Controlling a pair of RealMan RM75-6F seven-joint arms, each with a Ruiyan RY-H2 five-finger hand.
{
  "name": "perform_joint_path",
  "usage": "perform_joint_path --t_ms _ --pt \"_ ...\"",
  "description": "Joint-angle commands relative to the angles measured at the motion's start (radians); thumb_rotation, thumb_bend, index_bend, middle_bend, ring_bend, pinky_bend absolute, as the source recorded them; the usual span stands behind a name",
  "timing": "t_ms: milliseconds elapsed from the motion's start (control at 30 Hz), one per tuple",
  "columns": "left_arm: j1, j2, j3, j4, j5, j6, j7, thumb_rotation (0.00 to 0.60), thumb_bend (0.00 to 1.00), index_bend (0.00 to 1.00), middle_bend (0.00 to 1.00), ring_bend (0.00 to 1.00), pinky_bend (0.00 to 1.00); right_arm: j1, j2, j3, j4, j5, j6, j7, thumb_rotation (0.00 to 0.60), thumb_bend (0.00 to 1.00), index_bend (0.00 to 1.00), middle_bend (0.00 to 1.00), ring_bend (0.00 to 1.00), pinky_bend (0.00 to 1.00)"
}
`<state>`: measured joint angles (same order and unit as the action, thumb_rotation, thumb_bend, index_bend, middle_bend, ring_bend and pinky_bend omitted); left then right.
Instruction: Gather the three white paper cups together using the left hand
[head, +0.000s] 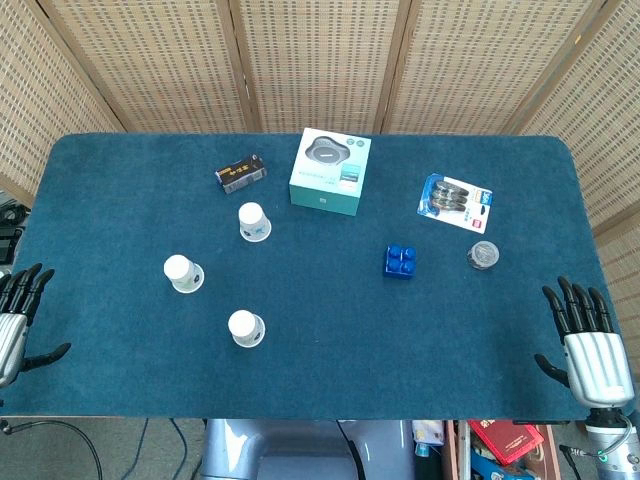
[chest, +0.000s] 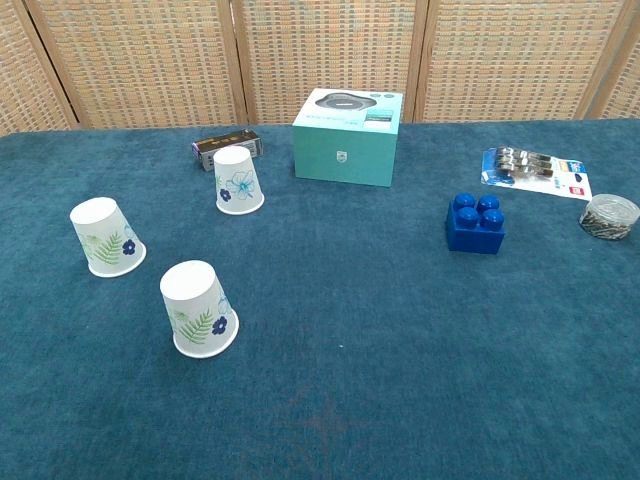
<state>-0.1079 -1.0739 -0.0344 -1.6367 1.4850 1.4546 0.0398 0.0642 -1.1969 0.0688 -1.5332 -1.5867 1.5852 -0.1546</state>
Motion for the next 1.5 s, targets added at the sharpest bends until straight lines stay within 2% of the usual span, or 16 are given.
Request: perform_joint_path --t_ms 33,267,400,467,567,733,867,1000,1133,1367,1433,1500 --pt "0.001 -0.001 0.002 -0.001 0.004 0.001 0.004 0.6 0.16 0.0 0.0 0.0 0.0 -0.001 0.001 -0.001 0.001 -0.003 0.002 0.004 0.6 0.0 0.0 0.0 0.0 0.0" --pt "0.006 -0.013 0.008 -0.006 0.026 0.019 0.022 0.6 0.16 0.0 0.0 0.0 0.0 -0.003 0.011 0.001 -0.005 -0.005 0.009 0.022 0.6 0.0 0.0 0.0 0.0 0.0" --pt "-0.016 -0.03 0.012 0.003 0.097 0.03 0.005 0.6 0.16 0.0 0.0 0.0 0.0 -0.003 0.016 0.006 -0.01 -0.002 0.012 0.028 0.6 0.0 0.0 0.0 0.0 0.0" --pt "-0.046 -0.04 0.018 0.003 0.166 0.022 0.001 0.6 0.16 0.0 0.0 0.0 0.0 -0.003 0.017 0.009 -0.01 0.005 0.009 0.032 0.6 0.0 0.0 0.0 0.0 0.0" --pt "-0.121 -0.042 0.03 -0.028 0.266 -0.052 0.037 0.6 0.16 0.0 0.0 0.0 0.0 0.001 0.021 0.015 -0.013 0.016 0.001 0.041 0.6 0.0 0.0 0.0 0.0 0.0" --pt "-0.255 -0.056 0.015 -0.112 0.317 -0.24 0.138 0.6 0.16 0.0 0.0 0.02 0.05 0.005 0.027 0.02 -0.017 0.023 -0.006 0.046 0.6 0.0 0.0 0.0 0.0 0.0" --pt "-0.336 -0.105 -0.013 -0.144 0.269 -0.386 0.219 0.6 0.16 0.0 0.0 0.05 0.08 0.005 0.031 0.021 -0.011 0.036 -0.017 0.06 0.6 0.0 0.0 0.0 0.0 0.0" --pt "-0.412 -0.236 -0.055 -0.113 0.127 -0.539 0.352 0.6 0.16 0.0 0.0 0.06 0.08 0.009 0.045 0.02 -0.005 0.047 -0.036 0.095 0.6 0.0 0.0 0.0 0.0 0.0" --pt "-0.428 -0.297 -0.072 -0.094 0.057 -0.547 0.408 0.6 0.16 0.0 0.0 0.07 0.08 0.012 0.051 0.021 -0.006 0.049 -0.043 0.106 0.6 0.0 0.0 0.0 0.0 0.0" --pt "-0.448 -0.324 -0.07 -0.085 0.015 -0.548 0.444 0.6 0.16 0.0 0.0 0.1 0.1 0.015 0.056 0.023 -0.007 0.059 -0.053 0.118 0.6 0.0 0.0 0.0 0.0 0.0" --pt "-0.454 -0.326 -0.068 -0.085 0.002 -0.547 0.451 0.6 0.16 0.02 0.03 0.12 0.12 0.016 0.056 0.024 -0.005 0.061 -0.054 0.122 0.6 0.0 0.0 0.0 0.0 0.0" --pt "-0.457 -0.327 -0.066 -0.083 -0.006 -0.542 0.457 0.6 0.17 0.06 0.1 0.17 0.18 0.017 0.057 0.024 -0.006 0.063 -0.056 0.124 0.6 0.0 0.0 0.0 0.0 0.0"
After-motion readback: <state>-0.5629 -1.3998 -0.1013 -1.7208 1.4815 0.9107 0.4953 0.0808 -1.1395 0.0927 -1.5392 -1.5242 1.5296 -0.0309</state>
